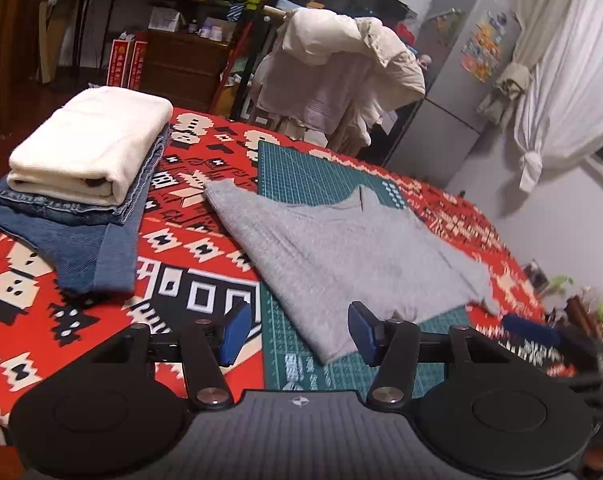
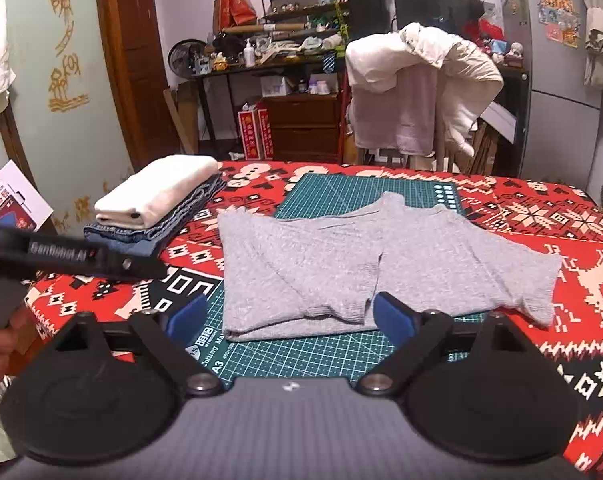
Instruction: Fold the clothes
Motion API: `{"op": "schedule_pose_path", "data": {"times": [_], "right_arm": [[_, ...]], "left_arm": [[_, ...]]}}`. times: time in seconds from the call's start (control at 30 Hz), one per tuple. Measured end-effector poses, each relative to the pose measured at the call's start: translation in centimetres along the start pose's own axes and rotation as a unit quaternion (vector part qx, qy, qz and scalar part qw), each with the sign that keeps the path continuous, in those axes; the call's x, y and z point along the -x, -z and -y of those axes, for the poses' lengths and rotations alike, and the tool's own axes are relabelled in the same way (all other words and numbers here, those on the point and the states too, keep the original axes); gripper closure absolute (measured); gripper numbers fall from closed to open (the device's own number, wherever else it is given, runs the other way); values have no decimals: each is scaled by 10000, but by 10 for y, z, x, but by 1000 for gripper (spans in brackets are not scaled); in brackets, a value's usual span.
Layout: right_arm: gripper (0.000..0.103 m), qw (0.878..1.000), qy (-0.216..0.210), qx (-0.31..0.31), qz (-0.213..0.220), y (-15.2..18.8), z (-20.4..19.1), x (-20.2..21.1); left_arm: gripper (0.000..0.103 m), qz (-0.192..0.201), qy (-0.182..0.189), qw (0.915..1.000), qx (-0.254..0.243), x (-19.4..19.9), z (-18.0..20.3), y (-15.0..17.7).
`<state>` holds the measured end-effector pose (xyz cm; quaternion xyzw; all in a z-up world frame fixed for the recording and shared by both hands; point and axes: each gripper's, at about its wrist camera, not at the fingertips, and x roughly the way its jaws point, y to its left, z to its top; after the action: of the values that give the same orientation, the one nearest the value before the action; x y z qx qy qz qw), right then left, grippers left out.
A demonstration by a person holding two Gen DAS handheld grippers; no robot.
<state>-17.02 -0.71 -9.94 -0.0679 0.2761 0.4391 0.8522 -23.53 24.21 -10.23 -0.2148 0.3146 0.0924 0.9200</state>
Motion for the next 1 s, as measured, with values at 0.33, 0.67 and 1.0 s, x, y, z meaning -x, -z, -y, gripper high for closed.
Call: {"op": "schedule_pose_path", "data": {"times": [0.33, 0.67, 1.0], "right_arm": [[1, 9993, 217, -177, 242, 1, 13, 24], [1, 9986, 219, -454, 151, -14, 34, 19], [1, 9972, 259, -689, -92, -38, 60, -13]], "left_arm": [[53, 291, -19, 9993, -235, 29, 8, 1], [53, 288, -153, 9988, -365, 28, 5, -5], [53, 176, -284, 9988, -346, 2, -6, -28]]}}
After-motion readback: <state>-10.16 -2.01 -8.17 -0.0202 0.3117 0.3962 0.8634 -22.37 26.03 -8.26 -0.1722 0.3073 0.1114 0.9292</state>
